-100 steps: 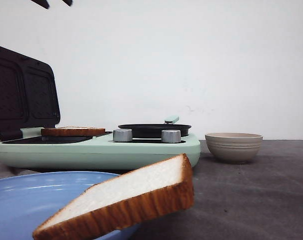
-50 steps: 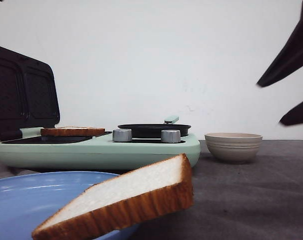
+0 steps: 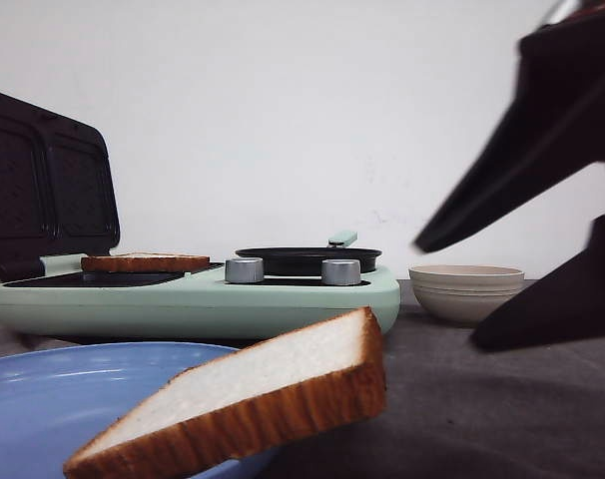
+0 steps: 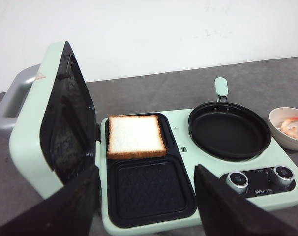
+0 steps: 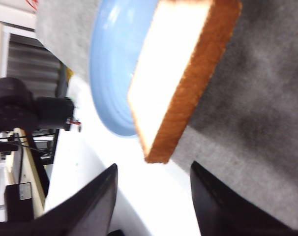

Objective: Make breakfast with bread and shrimp
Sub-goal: 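Grasp the second bread slice on the blue plate with the right gripper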

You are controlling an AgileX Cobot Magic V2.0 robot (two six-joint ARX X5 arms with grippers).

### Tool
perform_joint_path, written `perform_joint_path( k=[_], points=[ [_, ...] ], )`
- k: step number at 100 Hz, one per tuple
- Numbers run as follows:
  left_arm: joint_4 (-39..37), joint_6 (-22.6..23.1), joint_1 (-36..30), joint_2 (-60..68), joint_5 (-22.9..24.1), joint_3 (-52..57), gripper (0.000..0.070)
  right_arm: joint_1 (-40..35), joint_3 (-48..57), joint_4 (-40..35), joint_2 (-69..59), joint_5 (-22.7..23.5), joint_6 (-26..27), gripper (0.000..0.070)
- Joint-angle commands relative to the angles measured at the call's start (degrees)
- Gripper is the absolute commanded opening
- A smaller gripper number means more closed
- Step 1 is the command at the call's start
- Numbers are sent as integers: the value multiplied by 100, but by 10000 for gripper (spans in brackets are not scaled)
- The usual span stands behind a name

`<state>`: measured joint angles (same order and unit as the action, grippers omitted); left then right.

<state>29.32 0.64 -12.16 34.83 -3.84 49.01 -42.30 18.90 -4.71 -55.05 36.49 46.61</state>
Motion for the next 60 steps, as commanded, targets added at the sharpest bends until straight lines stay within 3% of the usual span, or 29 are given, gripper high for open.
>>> perform_joint_path(
  k=[1, 21, 60],
  points=[
    [15, -24, 0, -42, 68, 61, 314, -118, -9, 258, -273, -68, 109, 289],
    [238, -2, 17, -254, 87, 61, 314, -221, -9, 903, -857, -31, 258, 289],
    [330, -2, 15, -310, 85, 61, 314, -293, -7, 1237, -1207, 101, 273, 288]
  ],
)
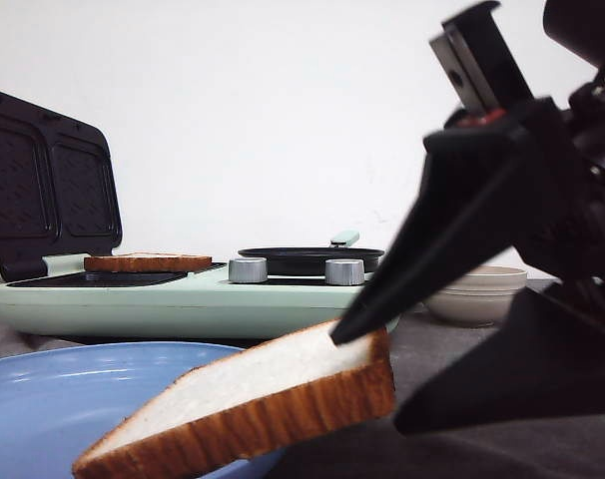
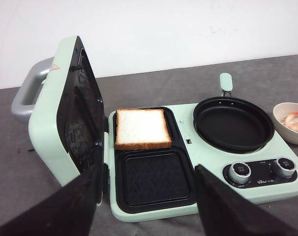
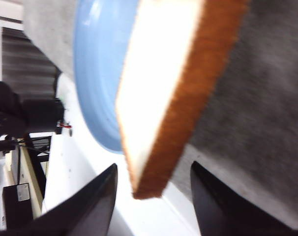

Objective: Make breakfast with bread and shrimp
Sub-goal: 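Grasp the second bread slice on the blue plate with the right gripper, then carry the slice with the right gripper over the toaster plates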

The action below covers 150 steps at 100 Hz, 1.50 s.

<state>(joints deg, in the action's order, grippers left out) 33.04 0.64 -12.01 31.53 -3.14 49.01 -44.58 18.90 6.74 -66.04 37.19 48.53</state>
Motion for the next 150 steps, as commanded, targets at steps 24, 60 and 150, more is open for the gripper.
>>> perform_joint_path(
  k=[24, 60, 150],
  points=[
    [35, -2, 0, 20, 15, 61, 314, -144, -7, 282, -378, 68, 81, 288],
    [63, 2, 0, 15, 15, 61, 313, -149, -7, 745, -660, 63, 170, 0],
    [31, 39, 0, 15, 15, 61, 313, -13, 1652, 933, -660, -55, 295, 0]
  ],
)
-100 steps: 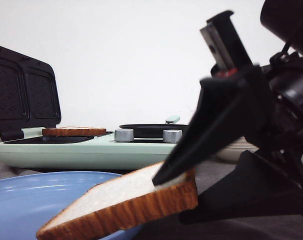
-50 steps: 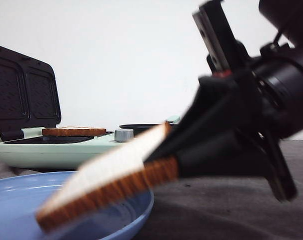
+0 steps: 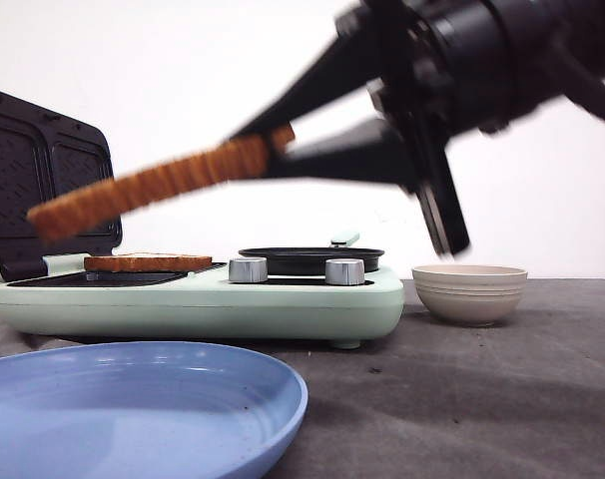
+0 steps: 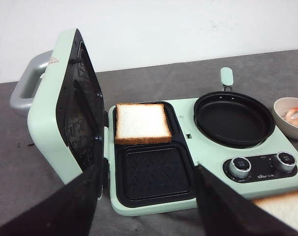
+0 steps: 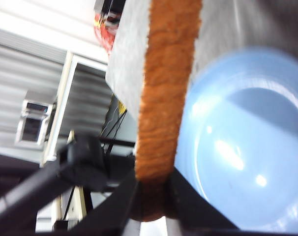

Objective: Make breakfast with bread and shrimp
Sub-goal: 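Carry the slice with the right gripper over the toaster plates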

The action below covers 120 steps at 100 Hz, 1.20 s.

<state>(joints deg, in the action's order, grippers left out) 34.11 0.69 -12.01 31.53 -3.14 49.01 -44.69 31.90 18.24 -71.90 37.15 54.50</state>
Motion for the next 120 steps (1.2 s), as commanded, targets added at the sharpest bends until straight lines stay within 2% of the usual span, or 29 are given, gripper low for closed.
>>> perform_joint_path(
  k=[1, 20, 38, 80, 120],
  points=[
    [-79, 35, 0, 15, 17, 61, 313, 4, 409, -278, -83, -55, -332, 0],
    [-111, 35, 0, 15, 15, 61, 313, 140, 1528, -1401, -426, -155, -1038, 0],
    [-122, 33, 0, 15, 17, 61, 313, 186, 2476, -1794, -1128, -131, -1340, 0],
    [-258, 9, 0, 15, 17, 61, 313, 236, 4387, -1950, -3128, -70, -1399, 0],
    [-258, 9, 0, 15, 17, 61, 313, 256, 5912, -2227, -4476, -114, -1279, 0]
  ],
)
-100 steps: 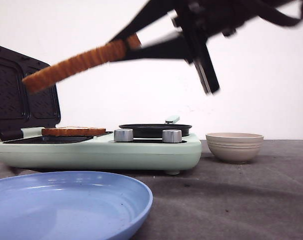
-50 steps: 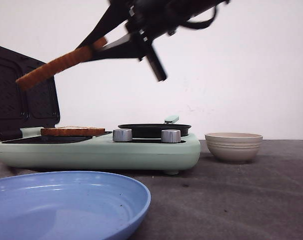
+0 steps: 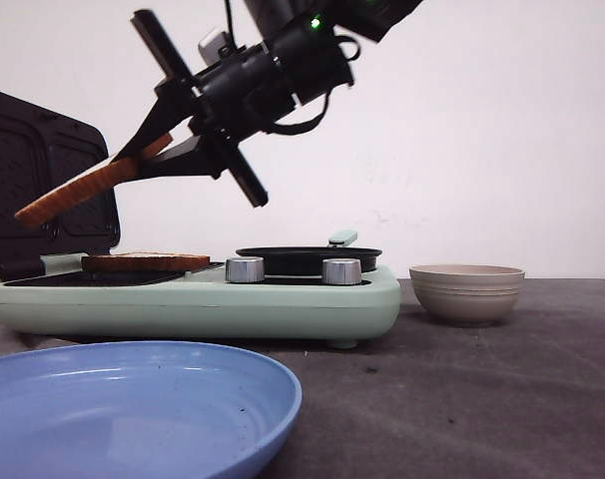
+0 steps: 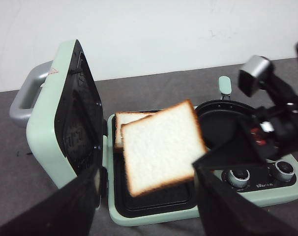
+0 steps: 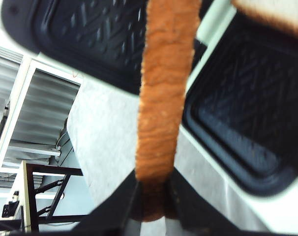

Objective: Make breakfast with bread and shrimp
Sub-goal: 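Carry the slice with the right gripper over the toaster plates, then lower the slice onto the nearer toaster plate and open the right gripper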

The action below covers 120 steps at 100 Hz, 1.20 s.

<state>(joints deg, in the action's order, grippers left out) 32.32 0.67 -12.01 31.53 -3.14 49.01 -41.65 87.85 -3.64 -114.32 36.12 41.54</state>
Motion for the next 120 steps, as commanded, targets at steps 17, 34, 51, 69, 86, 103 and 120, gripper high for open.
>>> perform_joint_path(
  k=[17, 34, 51, 69, 86, 103, 120],
  points=[
    [-79, 11, 0, 15, 17, 61, 313, -48, 739, -225, -577, -109, 22, 0],
    [-81, 11, 0, 15, 17, 61, 313, -48, 767, -328, -599, -348, -24, 0],
    [-81, 9, 0, 15, 17, 61, 313, -48, 767, -372, -601, -433, -28, 0],
    [-83, 9, 0, 15, 15, 61, 313, -55, 767, -393, -603, -514, -24, 0],
    [-81, -11, 0, 17, 15, 61, 313, -70, 767, -417, -608, -518, 17, 0],
    [-83, -33, 0, 17, 15, 61, 313, -151, 767, -466, -619, -675, 48, 0],
    [-81, -138, 0, 22, 15, 61, 313, -258, 767, -509, -678, -745, 138, 0]
  ],
)
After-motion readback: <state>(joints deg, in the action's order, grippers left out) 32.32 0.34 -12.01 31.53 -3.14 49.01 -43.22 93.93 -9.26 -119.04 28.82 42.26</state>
